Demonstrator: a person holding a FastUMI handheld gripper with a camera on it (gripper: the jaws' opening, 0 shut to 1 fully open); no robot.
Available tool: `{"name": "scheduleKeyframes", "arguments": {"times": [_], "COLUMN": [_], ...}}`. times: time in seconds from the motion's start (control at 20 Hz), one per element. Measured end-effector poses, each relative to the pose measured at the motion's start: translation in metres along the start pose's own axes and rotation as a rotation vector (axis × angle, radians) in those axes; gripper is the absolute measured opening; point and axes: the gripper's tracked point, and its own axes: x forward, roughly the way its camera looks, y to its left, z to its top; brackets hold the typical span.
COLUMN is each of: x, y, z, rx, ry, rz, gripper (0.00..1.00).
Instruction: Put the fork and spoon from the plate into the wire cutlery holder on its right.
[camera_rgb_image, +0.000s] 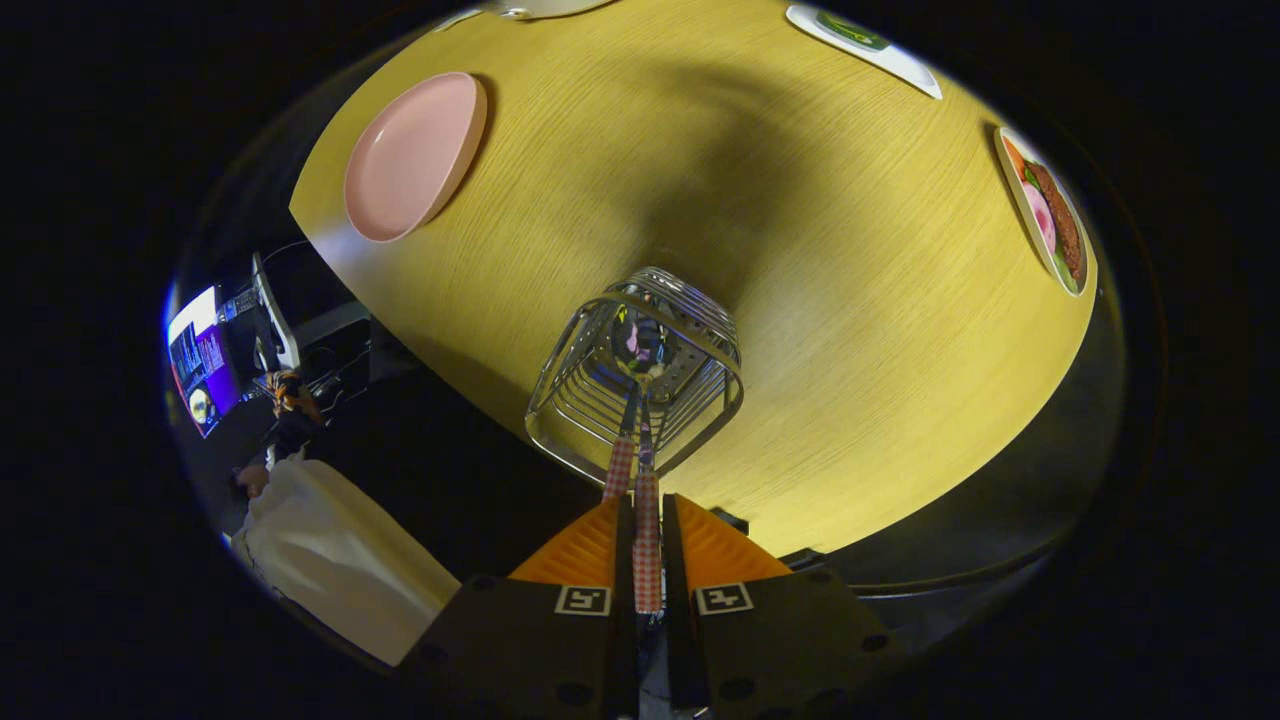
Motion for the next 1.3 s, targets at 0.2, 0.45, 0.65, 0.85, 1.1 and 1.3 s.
{"name": "scheduleKeyframes", "arguments": {"times": [0.2,0.45,0.65,0.85,1.1,1.3], "x": [-0.018,-0.048,-0.089,-0.123,-0.156,-0.188], "y": [0.011,0.030,0.028,0.027,0.029,0.049], "z": [0.013,0.021,0.019,0.017,0.002,-0.003], "rx": [0.006,0.044,0.106,0.183,0.290,0.338], "ry": [-0.102,-0.291,-0.460,-0.670,-0.886,-1.082], "rz": [0.018,0.059,0.051,0.013,-0.070,-0.132], "gripper": [0.50,0.99,0.99,0.99,0.99,1.00]}}
